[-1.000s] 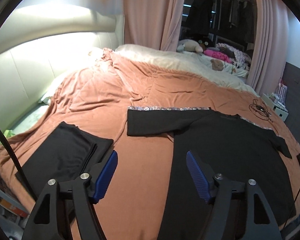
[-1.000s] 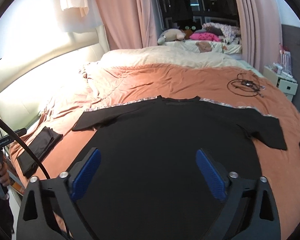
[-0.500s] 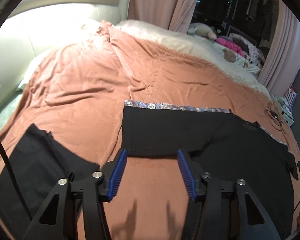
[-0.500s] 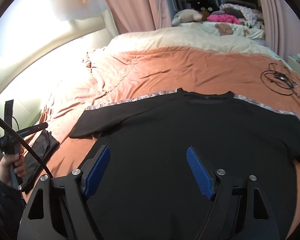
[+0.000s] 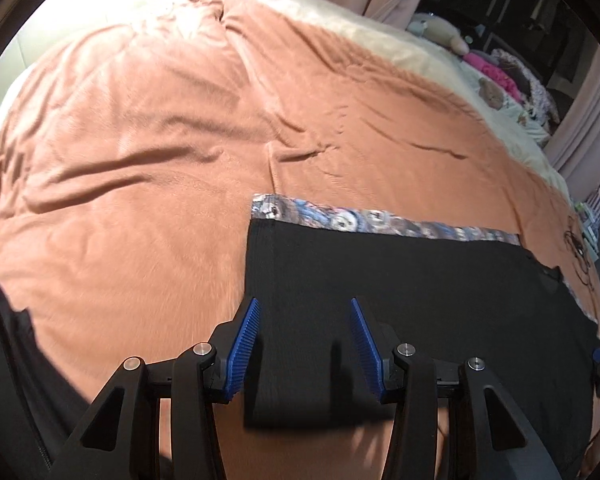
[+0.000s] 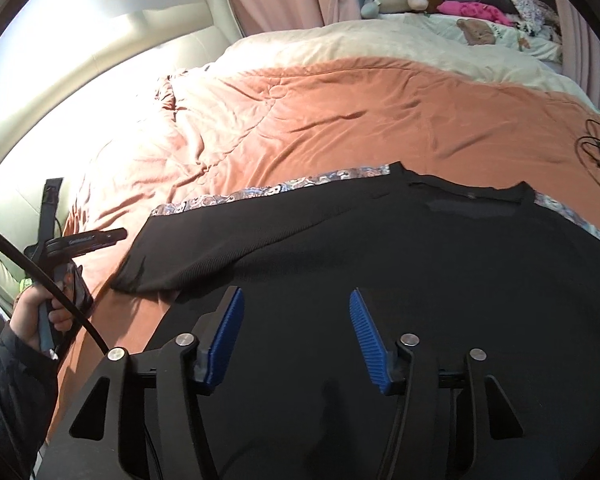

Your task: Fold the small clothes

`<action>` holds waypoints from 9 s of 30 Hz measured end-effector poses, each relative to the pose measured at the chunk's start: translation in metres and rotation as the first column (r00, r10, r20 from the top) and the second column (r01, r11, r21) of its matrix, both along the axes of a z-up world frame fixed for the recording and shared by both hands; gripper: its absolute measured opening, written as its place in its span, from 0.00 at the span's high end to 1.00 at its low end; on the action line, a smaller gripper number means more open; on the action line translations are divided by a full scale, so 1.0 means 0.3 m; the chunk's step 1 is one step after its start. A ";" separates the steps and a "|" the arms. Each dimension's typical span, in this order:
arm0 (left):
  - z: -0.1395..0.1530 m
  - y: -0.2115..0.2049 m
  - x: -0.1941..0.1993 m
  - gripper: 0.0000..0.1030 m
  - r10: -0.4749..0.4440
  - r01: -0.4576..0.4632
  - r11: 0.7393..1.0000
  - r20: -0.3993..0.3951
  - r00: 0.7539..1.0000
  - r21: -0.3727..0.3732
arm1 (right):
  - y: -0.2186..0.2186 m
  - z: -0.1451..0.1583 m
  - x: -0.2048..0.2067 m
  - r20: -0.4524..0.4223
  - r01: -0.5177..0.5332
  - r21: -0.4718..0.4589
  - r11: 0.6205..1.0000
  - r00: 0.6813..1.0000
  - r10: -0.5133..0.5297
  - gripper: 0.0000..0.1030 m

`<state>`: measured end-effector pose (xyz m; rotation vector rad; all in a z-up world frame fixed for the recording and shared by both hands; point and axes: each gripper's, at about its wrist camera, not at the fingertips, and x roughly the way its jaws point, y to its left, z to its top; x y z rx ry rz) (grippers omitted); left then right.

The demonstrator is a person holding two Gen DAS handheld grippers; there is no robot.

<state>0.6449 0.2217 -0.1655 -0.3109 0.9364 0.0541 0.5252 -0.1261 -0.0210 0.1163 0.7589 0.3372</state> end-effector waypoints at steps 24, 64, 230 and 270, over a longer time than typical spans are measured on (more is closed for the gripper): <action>-0.056 0.059 0.229 0.90 0.008 -0.007 0.999 -0.024 1.000 0.039 | 0.229 -0.197 0.409 -0.150 -0.032 0.107 0.994 0.987 0.048 0.77; 0.533 -0.751 0.242 0.92 -0.358 0.346 0.925 0.061 0.932 0.155 | -0.212 -0.106 0.295 -0.129 0.090 0.269 0.959 0.990 -0.057 0.42; -0.096 -2.205 0.008 0.64 -0.706 0.700 0.707 -0.064 0.705 -0.095 | -1.229 0.234 -0.161 -0.016 0.448 0.084 0.890 0.894 -0.448 0.99; 0.030 -1.337 -0.016 0.41 -0.478 0.473 0.877 -0.041 0.877 -0.087 | -0.685 0.023 0.240 -0.165 0.258 -0.042 0.965 0.951 -0.262 0.32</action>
